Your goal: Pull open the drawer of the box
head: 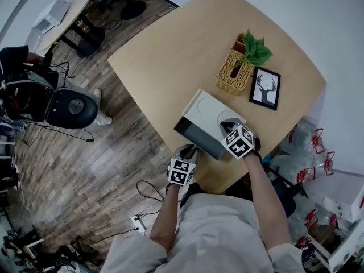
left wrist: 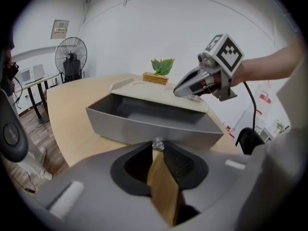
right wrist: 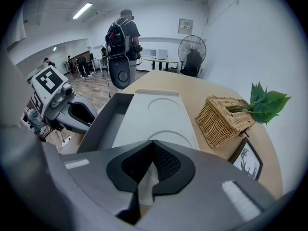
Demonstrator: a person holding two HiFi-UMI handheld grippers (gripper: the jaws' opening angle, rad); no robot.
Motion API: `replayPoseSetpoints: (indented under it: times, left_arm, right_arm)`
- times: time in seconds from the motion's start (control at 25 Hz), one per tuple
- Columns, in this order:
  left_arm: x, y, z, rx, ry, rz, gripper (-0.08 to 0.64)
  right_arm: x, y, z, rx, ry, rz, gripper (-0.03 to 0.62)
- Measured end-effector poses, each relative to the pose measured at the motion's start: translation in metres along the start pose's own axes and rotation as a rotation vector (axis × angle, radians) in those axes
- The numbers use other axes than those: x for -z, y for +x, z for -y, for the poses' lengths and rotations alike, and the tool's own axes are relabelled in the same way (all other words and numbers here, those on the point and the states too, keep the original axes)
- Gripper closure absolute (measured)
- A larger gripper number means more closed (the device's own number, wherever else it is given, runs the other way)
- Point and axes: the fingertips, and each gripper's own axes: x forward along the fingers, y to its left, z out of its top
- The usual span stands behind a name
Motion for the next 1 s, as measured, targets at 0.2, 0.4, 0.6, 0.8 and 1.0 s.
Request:
replayPoseSetpoints:
  times: [0.2, 0.4, 0.6, 0.8, 1.0]
  left_arm:
    - [0.006, -0.004, 0.000, -0.001, -0.004, -0.006, 0.433]
    - [0.009, -0.010, -0.004, -0.007, -0.006, -0.007, 0.433]
    - [0.015, -0.012, -0.001, -0.005, -0.005, -0.017, 0.433]
    - [0.022, -0.017, -0.002, -0.001, 0.000, -0.028, 0.433]
    - [0.030, -0.023, -0.002, 0.002, 0.001, -0.041, 0.433]
  right_arm:
    - [0.001, 0.000, 0.000, -0.001, 0.003, -0.001, 0.591]
    - [-0.002, 0.000, 0.000, 0.002, 0.002, 0.001, 0.591]
    - [0.001, 0.000, 0.001, 0.001, 0.006, -0.004, 0.591]
    - [-0.001, 0.001, 0.000, 0.004, 0.006, -0.001, 0.591]
    - [-0.001, 0.001, 0.001, 0.009, 0.006, -0.003, 0.591]
